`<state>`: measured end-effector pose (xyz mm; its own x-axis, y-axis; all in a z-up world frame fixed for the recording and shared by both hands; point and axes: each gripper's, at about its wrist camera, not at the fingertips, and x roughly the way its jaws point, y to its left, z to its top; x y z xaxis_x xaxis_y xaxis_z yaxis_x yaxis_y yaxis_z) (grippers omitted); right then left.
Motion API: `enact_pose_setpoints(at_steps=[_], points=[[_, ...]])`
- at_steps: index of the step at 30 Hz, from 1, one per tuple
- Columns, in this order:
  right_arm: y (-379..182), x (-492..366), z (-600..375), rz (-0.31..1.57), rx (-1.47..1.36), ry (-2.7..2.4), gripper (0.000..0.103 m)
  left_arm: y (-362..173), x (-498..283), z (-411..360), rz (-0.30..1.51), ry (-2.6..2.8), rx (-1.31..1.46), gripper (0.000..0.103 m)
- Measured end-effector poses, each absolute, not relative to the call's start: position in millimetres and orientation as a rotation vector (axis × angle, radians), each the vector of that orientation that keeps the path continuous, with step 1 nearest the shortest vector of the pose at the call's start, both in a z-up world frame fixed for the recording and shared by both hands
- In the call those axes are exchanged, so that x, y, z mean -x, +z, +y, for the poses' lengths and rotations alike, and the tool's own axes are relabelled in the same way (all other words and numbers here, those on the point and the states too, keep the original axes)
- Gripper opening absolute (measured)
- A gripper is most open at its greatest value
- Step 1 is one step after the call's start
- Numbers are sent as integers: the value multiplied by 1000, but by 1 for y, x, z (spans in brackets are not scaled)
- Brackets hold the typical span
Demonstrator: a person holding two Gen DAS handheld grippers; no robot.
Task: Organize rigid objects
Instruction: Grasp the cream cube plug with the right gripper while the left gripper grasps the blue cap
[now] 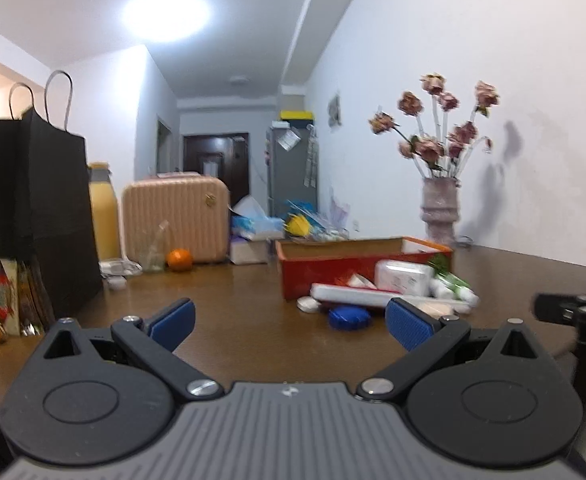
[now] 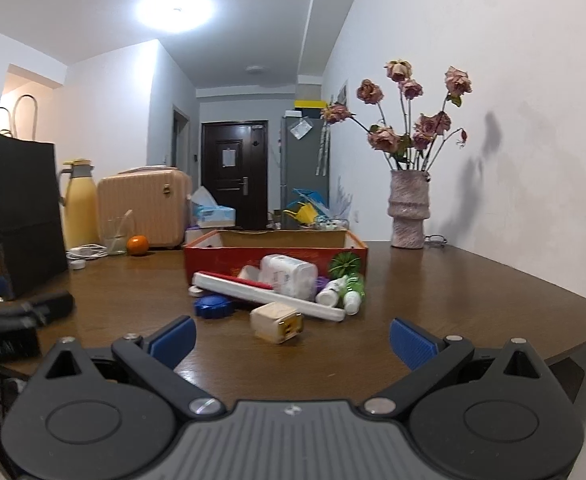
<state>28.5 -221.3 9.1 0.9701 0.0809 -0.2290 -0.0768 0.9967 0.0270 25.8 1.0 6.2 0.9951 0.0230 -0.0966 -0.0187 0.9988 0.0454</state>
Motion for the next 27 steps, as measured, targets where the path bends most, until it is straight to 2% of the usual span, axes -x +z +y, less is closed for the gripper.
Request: enact_pose_setpoints(at_steps=[5, 13, 23, 27], points=[[7, -55, -234, 238, -30, 55, 103, 8, -54, 1, 99, 26, -68, 103], [-3, -113, -246, 256, -105, 138, 103, 5, -104, -4, 202, -76, -64, 103], [5, -187, -232, 442, 47, 324, 103, 5, -180, -22, 405, -115, -120, 103], [1, -213, -225, 489, 110, 369, 91, 4, -218, -25, 484, -143, -79, 103]])
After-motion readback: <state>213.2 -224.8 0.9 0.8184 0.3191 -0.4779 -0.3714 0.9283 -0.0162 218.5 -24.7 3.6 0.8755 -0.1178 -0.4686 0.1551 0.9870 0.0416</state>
